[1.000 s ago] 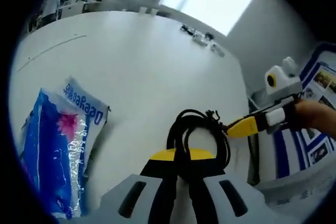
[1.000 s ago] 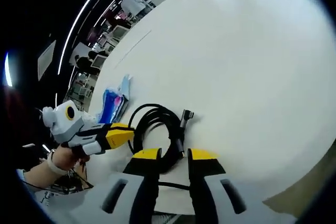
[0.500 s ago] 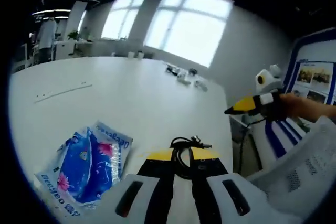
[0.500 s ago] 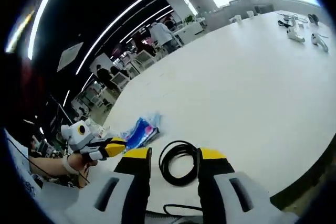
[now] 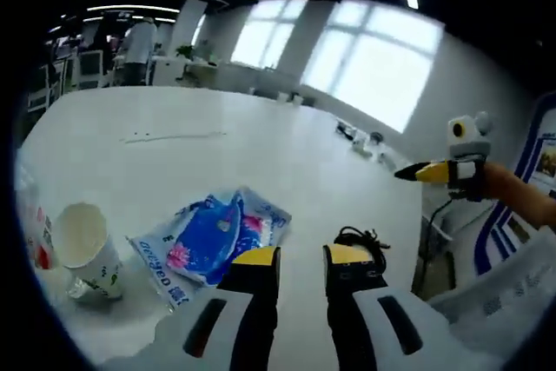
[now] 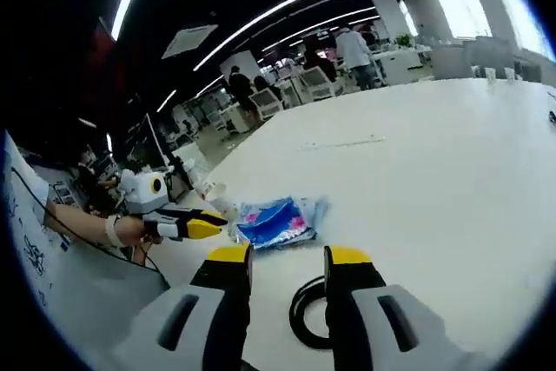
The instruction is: Arrange the tabletop items into an orderly group along one side of the table until the central work area is clear of visible clutter.
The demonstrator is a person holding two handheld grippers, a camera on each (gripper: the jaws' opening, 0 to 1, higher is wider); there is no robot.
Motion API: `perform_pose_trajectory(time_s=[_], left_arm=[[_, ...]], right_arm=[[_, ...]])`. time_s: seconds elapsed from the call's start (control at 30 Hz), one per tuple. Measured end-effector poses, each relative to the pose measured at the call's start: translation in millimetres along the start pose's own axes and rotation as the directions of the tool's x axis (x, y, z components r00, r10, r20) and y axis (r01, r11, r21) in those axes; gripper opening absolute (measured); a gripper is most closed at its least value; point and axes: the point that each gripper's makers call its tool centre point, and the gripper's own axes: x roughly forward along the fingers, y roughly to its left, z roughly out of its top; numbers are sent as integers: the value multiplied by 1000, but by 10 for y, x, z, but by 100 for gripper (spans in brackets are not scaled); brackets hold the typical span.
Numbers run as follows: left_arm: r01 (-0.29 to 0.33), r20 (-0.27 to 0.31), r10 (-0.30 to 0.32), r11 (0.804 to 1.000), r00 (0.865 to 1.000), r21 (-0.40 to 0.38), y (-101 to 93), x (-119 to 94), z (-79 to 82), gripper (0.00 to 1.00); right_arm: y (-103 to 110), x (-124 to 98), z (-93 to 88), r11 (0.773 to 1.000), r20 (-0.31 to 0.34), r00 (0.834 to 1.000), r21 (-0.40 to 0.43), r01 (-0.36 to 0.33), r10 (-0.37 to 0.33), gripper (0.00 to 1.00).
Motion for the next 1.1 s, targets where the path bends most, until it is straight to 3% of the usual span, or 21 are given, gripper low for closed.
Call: perform_pose_trajectory(time_s=[0.07, 0.17, 0.3, 0.33, 0.37, 0.43, 0.5, 0.57, 0.6, 0.8, 0.93, 1.03, 1.1], left_arm=[[-52, -30, 51, 998, 998, -38, 64, -54, -27, 21], [-107, -11, 106, 988, 994, -111, 115, -128, -8, 27], [-118, -22, 116, 983, 993, -141, 125, -155, -137, 39], [-108, -24, 105, 984, 994, -139, 123, -155, -168, 39], [-106, -45, 99, 978, 994, -178, 113, -174, -227, 39], [-93, -40, 86, 977, 995, -193, 92, -205, -225, 42], [-98, -36, 92, 973, 995, -209, 109, -220, -228, 43], [-115, -59, 105, 970, 993, -213, 159, -218, -266, 41], [-134, -97, 116, 969, 988, -207, 219, -222, -332, 40], [-190, -87, 174, 952, 981, -238, 365, -261, -364, 36], [-220, -65, 210, 929, 976, -297, 402, -287, -354, 34], [-228, -74, 216, 923, 974, -309, 410, -266, -398, 33], [-235, -73, 223, 918, 972, -318, 433, -242, -418, 32]], right_arm=[[11, 50, 55, 998, -27, 999, -52, -41, 39, 30], [20, 164, 157, 995, -39, 996, -56, -84, 82, 31], [53, 281, 164, 992, -85, 992, -75, -100, 93, 31], [42, 299, 193, 989, -74, 994, -119, -92, 83, 32], [40, 305, 179, 992, -84, 995, -104, -69, 60, 33], [119, 316, 207, 989, -73, 993, -107, -98, 91, 36], [81, 375, 146, 984, -125, 990, -156, -82, 63, 37], [51, 415, 150, 983, -126, 991, -173, -67, 46, 41], [69, 444, 152, 983, -126, 991, -170, -77, 55, 44], [52, 610, 46, 974, -191, 980, -203, -97, 58, 50], [-5, 714, 7, 965, -226, 973, -242, -104, 49, 48], [-46, 785, 5, 961, -242, 970, -258, -100, 36, 47], [-67, 838, 10, 947, -250, 968, -304, -104, 26, 46]])
